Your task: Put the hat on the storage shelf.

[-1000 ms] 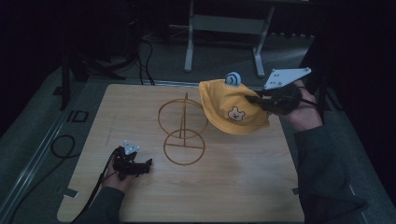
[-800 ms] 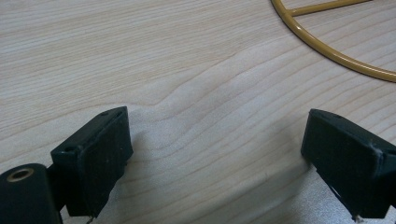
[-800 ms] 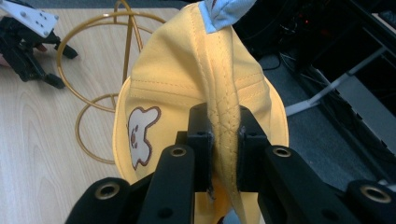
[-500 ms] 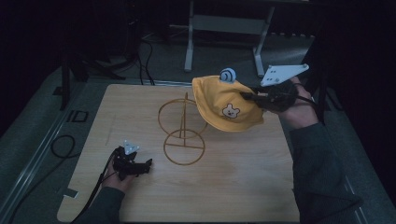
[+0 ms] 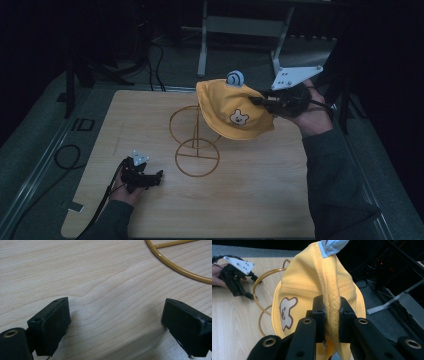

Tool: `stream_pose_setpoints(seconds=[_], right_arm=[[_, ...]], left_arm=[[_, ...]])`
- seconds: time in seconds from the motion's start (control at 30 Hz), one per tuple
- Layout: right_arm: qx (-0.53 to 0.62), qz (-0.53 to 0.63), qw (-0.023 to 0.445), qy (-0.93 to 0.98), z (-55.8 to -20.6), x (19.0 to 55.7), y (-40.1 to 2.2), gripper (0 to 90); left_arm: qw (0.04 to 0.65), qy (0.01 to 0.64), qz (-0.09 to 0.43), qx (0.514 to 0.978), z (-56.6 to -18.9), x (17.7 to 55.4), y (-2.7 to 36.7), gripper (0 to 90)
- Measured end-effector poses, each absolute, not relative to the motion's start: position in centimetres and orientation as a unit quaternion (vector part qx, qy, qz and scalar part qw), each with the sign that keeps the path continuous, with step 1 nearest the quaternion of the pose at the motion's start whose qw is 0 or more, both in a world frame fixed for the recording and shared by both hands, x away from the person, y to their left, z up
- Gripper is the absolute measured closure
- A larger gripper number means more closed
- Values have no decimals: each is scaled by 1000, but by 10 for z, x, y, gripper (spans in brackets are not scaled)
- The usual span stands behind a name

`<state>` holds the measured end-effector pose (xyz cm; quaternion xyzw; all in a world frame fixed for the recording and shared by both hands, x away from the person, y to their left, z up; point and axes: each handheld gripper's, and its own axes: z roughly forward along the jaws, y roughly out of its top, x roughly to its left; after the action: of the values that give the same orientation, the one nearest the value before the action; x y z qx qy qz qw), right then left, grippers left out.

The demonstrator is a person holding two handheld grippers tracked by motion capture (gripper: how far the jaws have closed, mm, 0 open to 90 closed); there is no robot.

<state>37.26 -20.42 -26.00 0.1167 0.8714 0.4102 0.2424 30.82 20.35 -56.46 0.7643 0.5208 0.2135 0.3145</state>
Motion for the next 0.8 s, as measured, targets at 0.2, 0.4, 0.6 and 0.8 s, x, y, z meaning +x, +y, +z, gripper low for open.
stream_pose_setpoints(seconds=[0.2,0.4,0.6,0.8], right_arm=[[116,416,240,869,-261,375,-198,796],[115,427,237,865,-259,377,-197,796],[106,436,233,863,-255,374,-192,796],[102,437,226,865,-256,376,-185,796]], left_arm=[[314,521,213,764,-565,308,204,88],[314,520,213,765,-565,308,204,87],[316,521,213,764,-565,308,203,87],[317,521,213,763,-565,308,203,87]])
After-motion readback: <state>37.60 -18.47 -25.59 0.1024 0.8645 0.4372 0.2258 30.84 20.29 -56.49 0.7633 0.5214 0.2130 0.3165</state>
